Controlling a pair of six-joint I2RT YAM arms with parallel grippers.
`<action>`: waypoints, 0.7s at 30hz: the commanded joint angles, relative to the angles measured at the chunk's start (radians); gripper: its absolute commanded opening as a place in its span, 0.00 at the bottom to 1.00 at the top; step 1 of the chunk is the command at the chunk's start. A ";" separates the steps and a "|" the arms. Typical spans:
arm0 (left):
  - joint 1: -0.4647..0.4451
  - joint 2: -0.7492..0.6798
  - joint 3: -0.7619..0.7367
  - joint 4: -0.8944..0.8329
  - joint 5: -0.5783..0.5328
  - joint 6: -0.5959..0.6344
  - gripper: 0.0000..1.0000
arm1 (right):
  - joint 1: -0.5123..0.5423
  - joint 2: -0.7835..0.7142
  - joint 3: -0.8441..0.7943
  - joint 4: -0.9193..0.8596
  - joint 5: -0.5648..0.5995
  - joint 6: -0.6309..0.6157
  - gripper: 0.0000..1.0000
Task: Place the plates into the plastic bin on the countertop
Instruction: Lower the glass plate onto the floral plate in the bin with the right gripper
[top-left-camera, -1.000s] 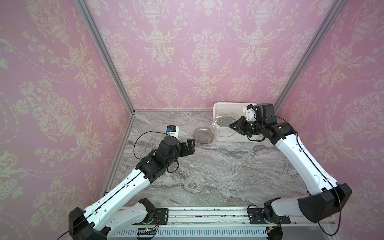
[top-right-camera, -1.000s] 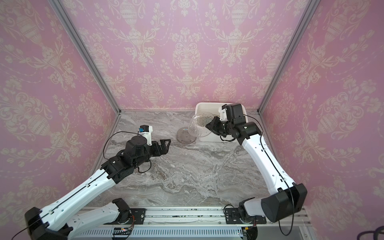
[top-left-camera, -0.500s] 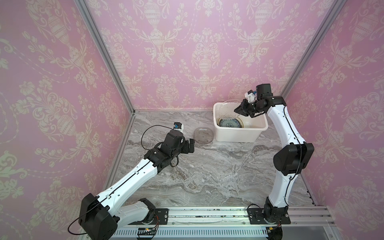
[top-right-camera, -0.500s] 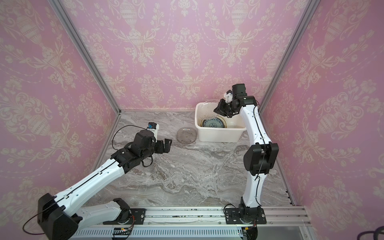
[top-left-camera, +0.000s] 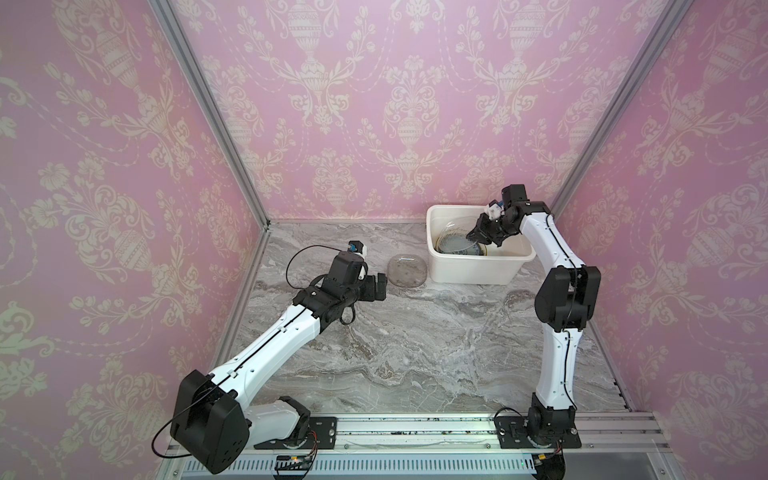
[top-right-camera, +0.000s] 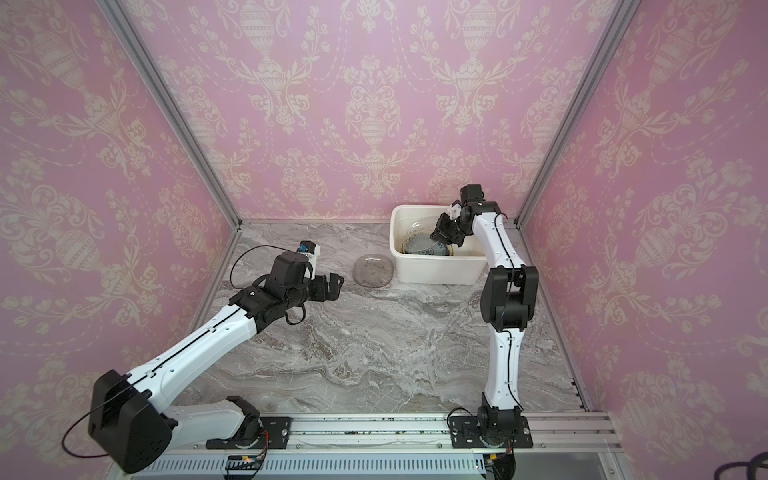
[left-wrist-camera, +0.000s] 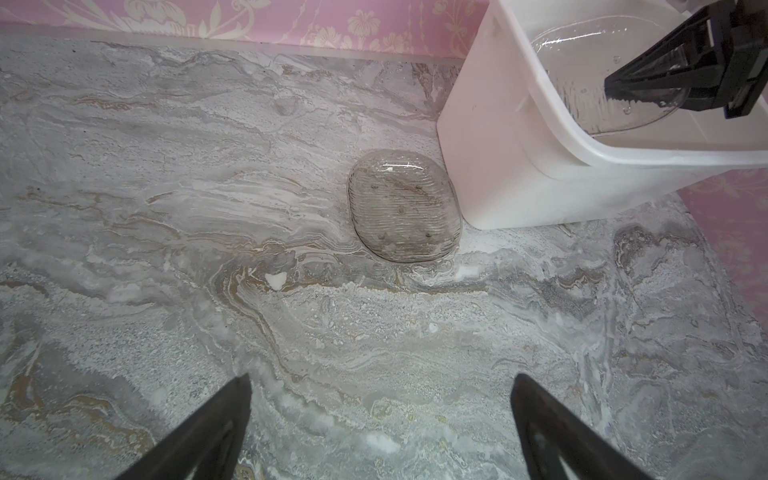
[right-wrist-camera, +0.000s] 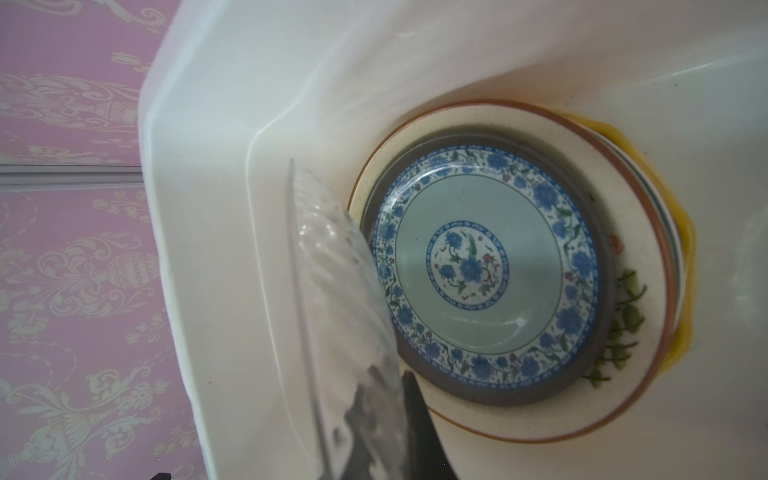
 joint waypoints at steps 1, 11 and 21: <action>0.007 0.032 0.043 -0.015 0.032 0.008 0.99 | -0.001 0.017 0.034 0.025 0.019 -0.023 0.00; 0.009 0.107 0.088 -0.014 0.058 0.013 0.99 | -0.007 0.070 0.024 0.030 0.029 -0.024 0.06; 0.014 0.118 0.093 -0.024 0.063 0.011 0.99 | -0.017 0.077 -0.015 0.044 0.057 -0.019 0.16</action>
